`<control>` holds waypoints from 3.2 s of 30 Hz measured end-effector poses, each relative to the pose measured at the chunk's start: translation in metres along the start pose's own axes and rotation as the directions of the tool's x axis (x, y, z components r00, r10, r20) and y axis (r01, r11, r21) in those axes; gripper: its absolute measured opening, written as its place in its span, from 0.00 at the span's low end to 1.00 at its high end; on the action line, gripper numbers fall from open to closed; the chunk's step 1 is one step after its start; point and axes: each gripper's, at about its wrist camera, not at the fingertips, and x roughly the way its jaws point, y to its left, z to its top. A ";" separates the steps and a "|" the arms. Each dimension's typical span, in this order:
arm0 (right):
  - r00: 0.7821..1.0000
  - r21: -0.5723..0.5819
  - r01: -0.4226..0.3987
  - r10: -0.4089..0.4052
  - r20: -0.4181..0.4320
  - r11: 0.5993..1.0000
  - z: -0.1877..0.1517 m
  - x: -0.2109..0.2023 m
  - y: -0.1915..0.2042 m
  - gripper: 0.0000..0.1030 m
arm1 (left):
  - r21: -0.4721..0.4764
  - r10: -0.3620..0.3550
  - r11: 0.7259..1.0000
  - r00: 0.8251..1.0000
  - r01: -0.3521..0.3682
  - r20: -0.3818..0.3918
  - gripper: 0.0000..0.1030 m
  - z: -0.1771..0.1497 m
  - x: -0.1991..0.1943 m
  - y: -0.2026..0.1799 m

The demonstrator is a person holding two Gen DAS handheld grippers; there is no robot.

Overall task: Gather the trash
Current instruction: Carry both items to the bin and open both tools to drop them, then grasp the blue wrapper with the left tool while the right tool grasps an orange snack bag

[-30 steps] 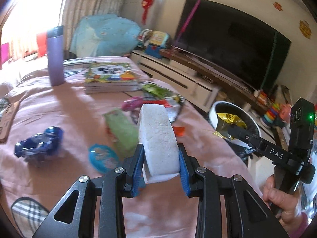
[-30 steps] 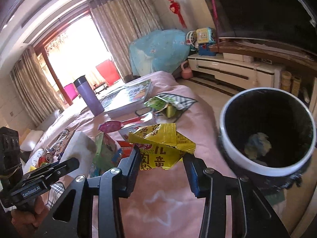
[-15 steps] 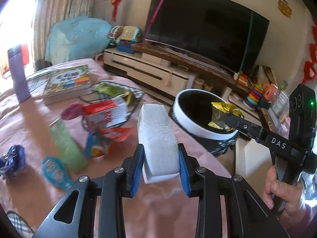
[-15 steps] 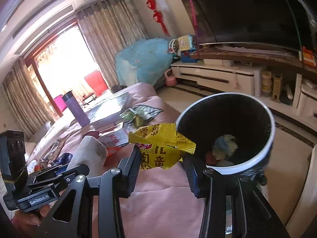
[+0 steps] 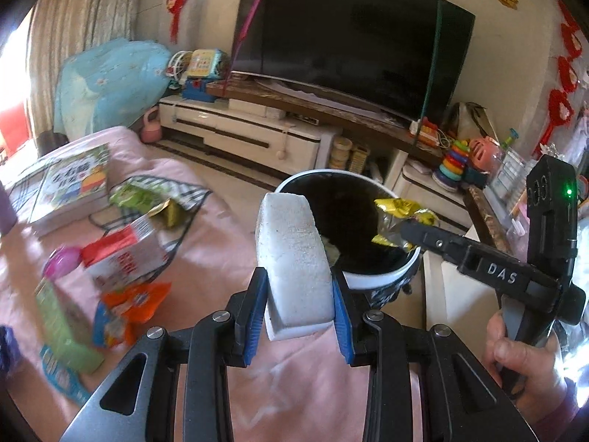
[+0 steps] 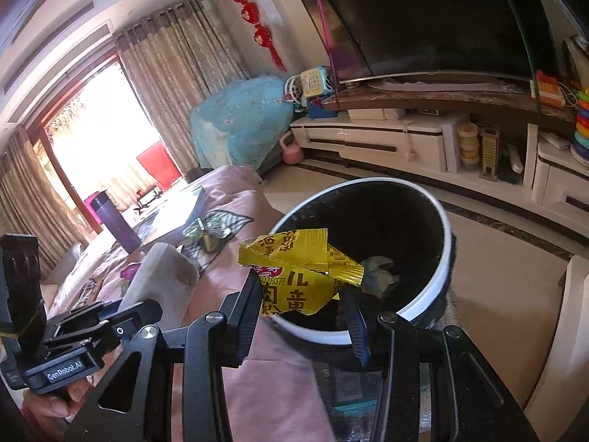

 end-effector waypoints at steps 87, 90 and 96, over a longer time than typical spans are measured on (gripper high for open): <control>0.971 -0.083 -0.132 0.112 -0.209 0.988 -0.069 0.098 0.209 0.87 | 0.000 0.389 0.921 0.918 -0.390 -0.082 0.86 -0.109 -0.171 0.186; 0.974 -0.077 -0.103 0.085 -0.209 0.992 -0.066 0.110 0.210 0.83 | -0.043 0.384 0.920 0.917 -0.390 -0.108 0.82 -0.110 -0.162 0.194; 0.969 -0.033 -0.033 0.024 -0.246 0.999 -0.070 0.136 0.195 0.37 | -0.036 0.361 0.929 0.925 -0.367 -0.119 0.53 -0.106 -0.151 0.188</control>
